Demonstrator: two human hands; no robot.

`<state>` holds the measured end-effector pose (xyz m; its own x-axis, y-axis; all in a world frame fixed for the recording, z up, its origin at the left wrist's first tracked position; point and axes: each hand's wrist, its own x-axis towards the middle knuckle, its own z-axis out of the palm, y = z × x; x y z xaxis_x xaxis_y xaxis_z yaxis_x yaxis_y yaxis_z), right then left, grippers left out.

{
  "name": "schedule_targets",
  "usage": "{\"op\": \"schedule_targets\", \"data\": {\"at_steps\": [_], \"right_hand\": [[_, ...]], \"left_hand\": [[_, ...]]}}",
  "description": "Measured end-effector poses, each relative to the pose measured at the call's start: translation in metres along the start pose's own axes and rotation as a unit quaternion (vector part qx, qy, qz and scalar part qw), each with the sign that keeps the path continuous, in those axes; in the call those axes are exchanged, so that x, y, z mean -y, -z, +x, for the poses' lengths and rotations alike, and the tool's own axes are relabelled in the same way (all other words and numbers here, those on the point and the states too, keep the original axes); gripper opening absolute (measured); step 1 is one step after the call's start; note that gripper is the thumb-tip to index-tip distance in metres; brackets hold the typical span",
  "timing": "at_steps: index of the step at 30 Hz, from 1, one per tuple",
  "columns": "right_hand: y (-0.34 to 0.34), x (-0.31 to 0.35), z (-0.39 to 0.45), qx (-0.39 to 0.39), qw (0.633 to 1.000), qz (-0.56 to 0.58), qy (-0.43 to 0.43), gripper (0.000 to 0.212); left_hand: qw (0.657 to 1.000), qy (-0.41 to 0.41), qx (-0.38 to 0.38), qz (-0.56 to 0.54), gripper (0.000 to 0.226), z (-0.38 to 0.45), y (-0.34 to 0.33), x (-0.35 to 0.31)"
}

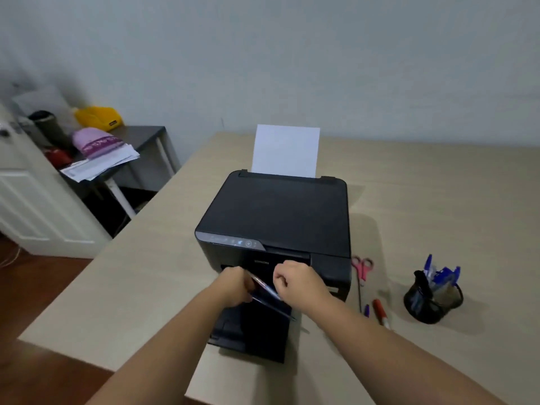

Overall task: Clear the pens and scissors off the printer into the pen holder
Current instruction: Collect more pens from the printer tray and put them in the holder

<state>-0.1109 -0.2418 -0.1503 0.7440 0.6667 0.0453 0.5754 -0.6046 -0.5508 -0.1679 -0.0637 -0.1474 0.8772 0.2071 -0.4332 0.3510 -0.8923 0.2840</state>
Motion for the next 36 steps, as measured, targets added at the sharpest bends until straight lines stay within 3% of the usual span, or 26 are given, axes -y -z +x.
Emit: {"op": "schedule_targets", "data": {"at_steps": [5,8,13,17,19,22,27,29,33,36], "right_hand": [[-0.034,0.009,0.026,0.114,0.989,-0.060,-0.077,0.032],[-0.049,0.006,0.036,0.136,0.983,-0.079,-0.097,0.034],[-0.066,0.007,0.034,0.143,0.974,-0.106,-0.141,0.033],[-0.058,0.008,0.027,0.166,0.960,-0.119,-0.191,0.022],[-0.050,0.011,0.025,0.174,0.958,-0.116,-0.197,0.028],[-0.036,0.012,0.011,0.120,0.970,-0.072,-0.199,0.034],[-0.012,-0.005,-0.029,0.053,0.980,0.007,-0.192,0.017],[-0.002,-0.013,-0.041,0.018,0.979,0.028,-0.201,0.013],[0.028,-0.045,-0.066,-0.083,0.952,0.116,-0.271,0.026],[0.058,-0.082,-0.085,-0.159,0.920,0.147,-0.326,0.024]], "left_hand": [[0.999,-0.041,-0.018,0.023,0.050,0.001,-0.037,0.028],[0.997,-0.052,-0.043,0.025,0.034,0.002,-0.046,0.036],[0.991,-0.090,-0.004,0.099,0.019,0.001,-0.048,0.043],[0.991,-0.102,0.005,0.087,0.021,0.001,-0.039,0.046],[0.993,-0.097,0.017,0.072,0.029,0.004,-0.035,0.049],[0.991,-0.096,0.035,0.081,0.029,0.010,-0.033,0.049],[0.985,-0.142,0.039,0.090,0.045,0.014,-0.041,0.019],[0.979,-0.171,0.057,0.094,0.035,0.014,-0.048,0.012],[0.975,-0.181,0.080,0.102,0.018,0.013,-0.050,-0.007],[0.972,-0.199,0.090,0.085,0.013,0.009,-0.041,-0.039]]}}
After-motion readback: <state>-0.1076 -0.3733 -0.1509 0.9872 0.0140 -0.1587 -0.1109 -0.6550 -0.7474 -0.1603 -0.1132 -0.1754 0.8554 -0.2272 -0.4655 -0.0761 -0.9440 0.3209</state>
